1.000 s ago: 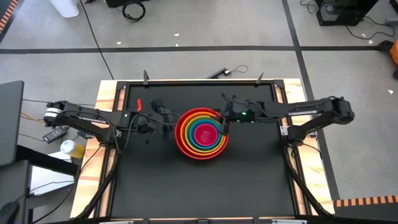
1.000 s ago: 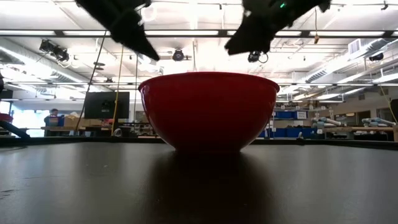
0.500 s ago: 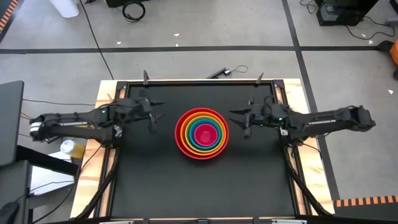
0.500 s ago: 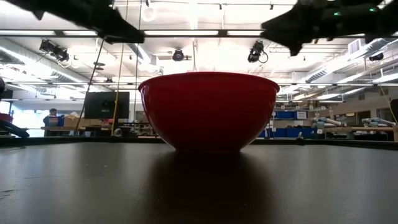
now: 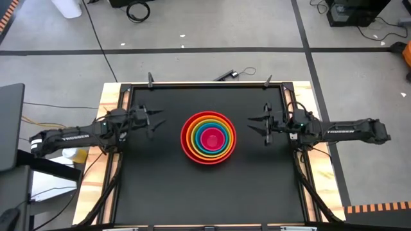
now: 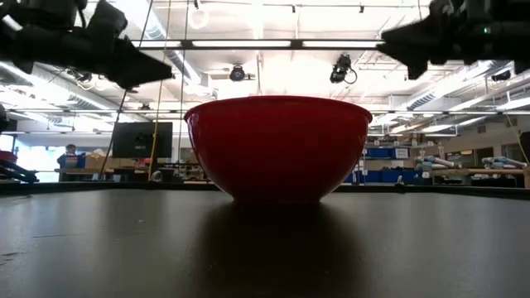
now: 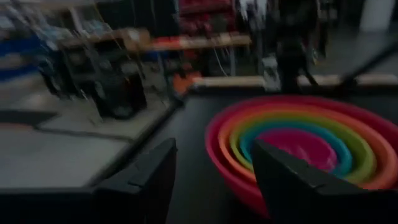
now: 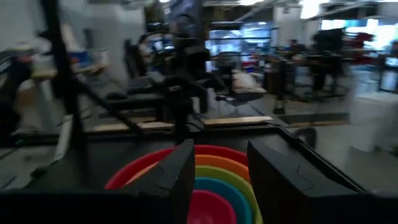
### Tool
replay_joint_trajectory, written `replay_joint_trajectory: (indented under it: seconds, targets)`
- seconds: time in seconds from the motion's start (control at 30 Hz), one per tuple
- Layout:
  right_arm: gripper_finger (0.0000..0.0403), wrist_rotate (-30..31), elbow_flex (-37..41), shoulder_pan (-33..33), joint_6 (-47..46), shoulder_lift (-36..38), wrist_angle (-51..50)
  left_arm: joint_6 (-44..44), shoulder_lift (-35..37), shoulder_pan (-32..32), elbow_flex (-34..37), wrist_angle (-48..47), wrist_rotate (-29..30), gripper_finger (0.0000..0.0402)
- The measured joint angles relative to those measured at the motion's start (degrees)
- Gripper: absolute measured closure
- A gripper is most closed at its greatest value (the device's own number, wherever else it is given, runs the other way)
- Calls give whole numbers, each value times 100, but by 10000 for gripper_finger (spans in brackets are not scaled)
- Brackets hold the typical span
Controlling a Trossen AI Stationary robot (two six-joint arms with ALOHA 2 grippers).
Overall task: Nest bowls inside each other
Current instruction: Return to Home Position
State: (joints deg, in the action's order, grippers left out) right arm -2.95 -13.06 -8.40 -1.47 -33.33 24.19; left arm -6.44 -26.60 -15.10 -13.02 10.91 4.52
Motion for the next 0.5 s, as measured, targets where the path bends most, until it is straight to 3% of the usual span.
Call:
replay_joint_trajectory:
  seconds: [0.2,0.4,0.5]
  targets:
    - [253,144,600,12,-663,238,714,263,36,-87,66,301,25,189]
    - [254,189,680,11,-1068,777,367,632,565,-86,-111,147,29,189]
    - [254,279,652,11,-1083,1182,37,675,1021,-86,-214,-371,30,189]
